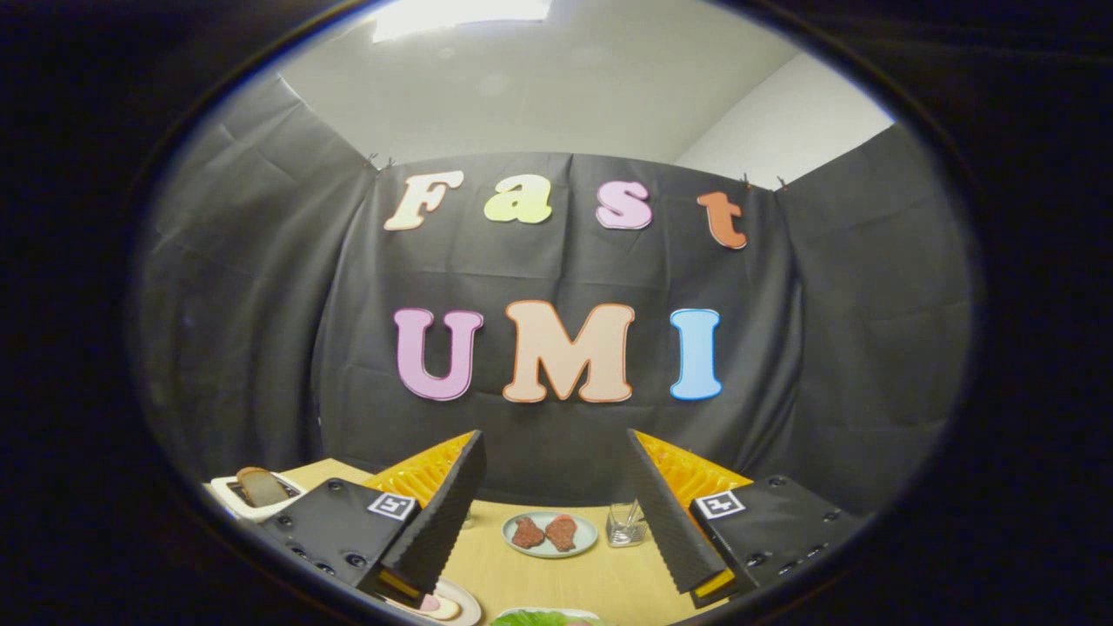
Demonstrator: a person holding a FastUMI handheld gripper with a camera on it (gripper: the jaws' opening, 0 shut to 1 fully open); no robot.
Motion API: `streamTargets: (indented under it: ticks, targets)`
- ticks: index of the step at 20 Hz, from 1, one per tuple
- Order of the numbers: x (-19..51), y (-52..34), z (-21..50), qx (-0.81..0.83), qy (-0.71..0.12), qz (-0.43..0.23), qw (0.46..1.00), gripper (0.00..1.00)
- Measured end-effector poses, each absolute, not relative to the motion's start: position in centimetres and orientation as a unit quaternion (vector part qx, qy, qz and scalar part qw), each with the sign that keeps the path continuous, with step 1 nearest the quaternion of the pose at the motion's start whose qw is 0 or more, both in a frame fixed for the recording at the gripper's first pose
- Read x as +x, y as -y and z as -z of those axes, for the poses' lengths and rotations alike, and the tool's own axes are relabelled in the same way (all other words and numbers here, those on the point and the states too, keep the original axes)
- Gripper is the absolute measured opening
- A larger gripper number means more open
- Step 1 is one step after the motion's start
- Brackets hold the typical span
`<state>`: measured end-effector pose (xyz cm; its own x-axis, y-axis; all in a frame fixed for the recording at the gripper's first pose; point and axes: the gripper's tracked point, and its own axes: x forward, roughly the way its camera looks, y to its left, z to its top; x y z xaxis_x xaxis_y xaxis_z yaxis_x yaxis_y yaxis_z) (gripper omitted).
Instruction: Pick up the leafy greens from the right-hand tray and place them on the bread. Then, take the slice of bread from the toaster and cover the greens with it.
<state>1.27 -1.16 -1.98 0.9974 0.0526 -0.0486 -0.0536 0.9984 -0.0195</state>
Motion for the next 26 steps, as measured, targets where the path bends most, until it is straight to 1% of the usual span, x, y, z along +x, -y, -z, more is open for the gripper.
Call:
streamTargets:
  ticks: [2, 5, 8, 11, 16, 26]
  targets:
    - [1.3, 1.5, 2.8, -0.011, -0.039, -0.041, 0.998, 1.0]
    - [1.3, 0.7, 4.2, -0.011, -0.062, -0.087, 0.994, 1.0]
    - [1.5, 1.2, 4.9, -0.028, -0.073, -0.11, 0.991, 1.0]
    - [1.4, 1.1, 6.5, -0.043, -0.095, -0.146, 0.984, 1.0]
    - [1.1, 1.4, 10.5, -0.086, -0.151, -0.213, 0.961, 1.0]
    - [-0.1, 1.1, 17.9, -0.122, -0.235, -0.307, 0.914, 1.0]
